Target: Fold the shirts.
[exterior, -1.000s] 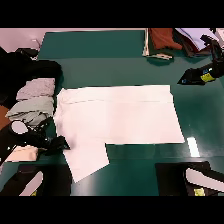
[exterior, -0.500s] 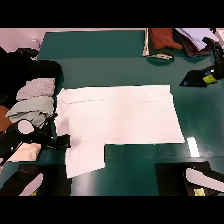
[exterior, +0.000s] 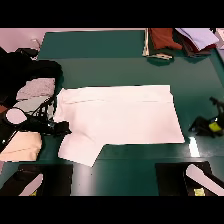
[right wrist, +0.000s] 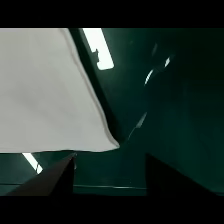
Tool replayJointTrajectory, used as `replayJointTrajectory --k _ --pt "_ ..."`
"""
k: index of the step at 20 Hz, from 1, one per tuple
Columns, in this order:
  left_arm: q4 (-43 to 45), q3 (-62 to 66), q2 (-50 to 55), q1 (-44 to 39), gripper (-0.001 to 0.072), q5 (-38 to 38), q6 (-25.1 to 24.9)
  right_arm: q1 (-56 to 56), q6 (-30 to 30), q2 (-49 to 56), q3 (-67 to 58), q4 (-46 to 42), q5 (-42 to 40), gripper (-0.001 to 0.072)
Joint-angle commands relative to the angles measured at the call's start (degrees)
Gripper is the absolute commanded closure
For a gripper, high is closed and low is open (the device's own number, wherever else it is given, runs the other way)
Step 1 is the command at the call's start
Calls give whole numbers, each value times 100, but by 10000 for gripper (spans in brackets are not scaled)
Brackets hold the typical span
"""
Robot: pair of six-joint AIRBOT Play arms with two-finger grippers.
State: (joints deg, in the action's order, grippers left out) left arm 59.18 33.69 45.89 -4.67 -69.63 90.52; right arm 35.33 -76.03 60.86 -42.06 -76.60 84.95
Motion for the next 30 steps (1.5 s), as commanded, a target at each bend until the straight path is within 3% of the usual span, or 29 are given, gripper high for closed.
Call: replayJointTrajectory --k 1,7,10,12,15,19,23,30 --pt "-44 63 -7 0 685 105 -57 396 267 -57 1012 289 -496 264" --pt "-37 63 -7 0 684 116 -59 -503 262 -52 1191 807 -894 291" --pt "55 66 -7 0 685 -87 -107 -931 269 -87 1104 774 -835 625" --pt "87 98 -7 0 685 -308 -197 -1080 317 -321 887 741 -702 697" --pt "136 496 -7 0 685 -267 -249 -1121 315 -817 356 741 -562 698" --pt "538 1069 -4 0 685 748 -70 -1121 306 -745 -614 761 -546 699" --pt "1012 1362 426 13 686 1814 256 -1259 299 181 -1532 761 -855 698" --pt "1075 2385 2295 105 685 2671 264 -2048 -173 2135 -3257 787 -1491 699"
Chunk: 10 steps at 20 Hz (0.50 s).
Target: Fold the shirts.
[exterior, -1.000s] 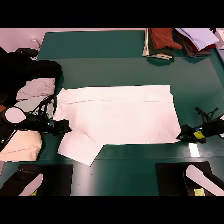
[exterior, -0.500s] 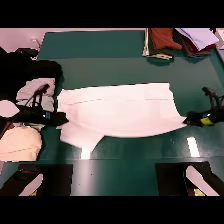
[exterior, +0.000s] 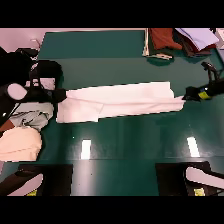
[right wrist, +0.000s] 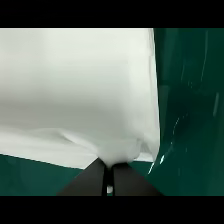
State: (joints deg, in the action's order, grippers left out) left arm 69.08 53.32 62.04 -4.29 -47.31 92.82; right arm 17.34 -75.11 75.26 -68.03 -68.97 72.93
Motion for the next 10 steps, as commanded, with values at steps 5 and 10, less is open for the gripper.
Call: replayJointTrajectory --k 5,10 --pt "-7 824 1423 221 684 763 17 -540 -310 1797 -1814 55 -79 698" --pt "-227 938 1473 221 74 874 42 -542 -271 2409 -2592 649 -37 328"
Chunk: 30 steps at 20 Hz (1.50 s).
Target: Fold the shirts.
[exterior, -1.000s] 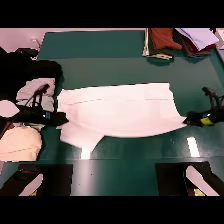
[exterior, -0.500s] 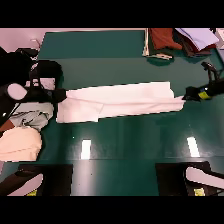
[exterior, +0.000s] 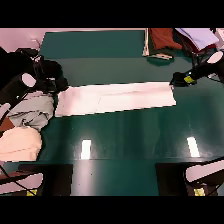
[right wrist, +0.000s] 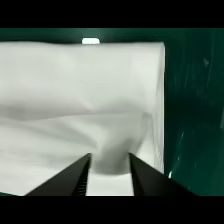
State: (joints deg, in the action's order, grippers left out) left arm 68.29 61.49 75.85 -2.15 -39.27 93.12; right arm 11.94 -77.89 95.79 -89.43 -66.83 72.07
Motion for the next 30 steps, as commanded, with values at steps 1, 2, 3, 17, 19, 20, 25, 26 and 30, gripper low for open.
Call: replayJointTrajectory --k 1,2,3,17,19,20,25,26,30 --pt "-144 267 92 7 107 -129 0 105 160 389 -560 654 151 320" --pt "-138 446 90 7 107 -398 -15 229 380 382 -597 837 293 299" --pt "-127 605 87 7 107 -640 -24 387 501 361 -575 918 455 294" --pt "-682 807 551 -1279 685 -625 7 1231 1113 1379 702 2380 778 287" --pt "-1001 892 914 -1615 686 -387 -9 942 1303 1403 693 2385 614 467" --pt "-1073 1014 1141 -1788 685 -273 -7 846 1436 1331 691 2380 581 597" --pt "-1093 2321 2516 -2400 685 -372 -9 765 1646 238 691 2387 389 699" --pt "-1093 2597 2761 -2463 685 -404 -9 750 1639 -22 691 2415 431 699" --pt "-1198 3399 3477 -2594 685 -645 -9 459 1628 -907 688 3185 503 700"
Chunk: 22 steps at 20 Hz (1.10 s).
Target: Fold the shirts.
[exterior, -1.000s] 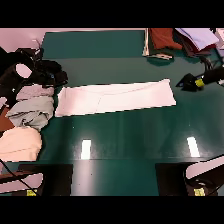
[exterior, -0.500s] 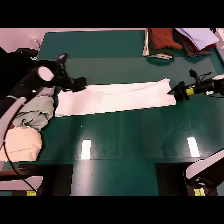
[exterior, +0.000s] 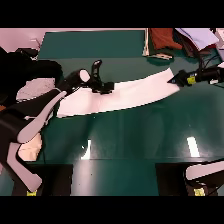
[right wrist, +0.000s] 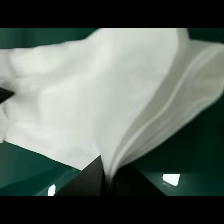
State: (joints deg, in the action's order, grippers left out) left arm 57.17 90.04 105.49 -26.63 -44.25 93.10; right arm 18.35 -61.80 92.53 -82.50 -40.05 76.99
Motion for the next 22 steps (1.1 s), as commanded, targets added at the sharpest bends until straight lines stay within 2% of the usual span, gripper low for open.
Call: replayJointTrajectory --k 1,9,13,19,22 --pt "-74 640 625 -181 686 -186 -7 -328 17 -704 -57 595 26 700" --pt "-66 710 699 -201 685 -420 -11 -1703 -442 -815 -1392 544 203 700" --pt "302 1001 413 -31 686 -708 -9 -2229 -577 -798 -1749 555 44 700" --pt "1471 1530 -1137 1209 685 -1392 -61 -3593 -629 20 -2715 581 -144 699" --pt "1899 1626 -2055 1993 685 -1683 -59 -4625 -629 874 -3375 601 -654 698"
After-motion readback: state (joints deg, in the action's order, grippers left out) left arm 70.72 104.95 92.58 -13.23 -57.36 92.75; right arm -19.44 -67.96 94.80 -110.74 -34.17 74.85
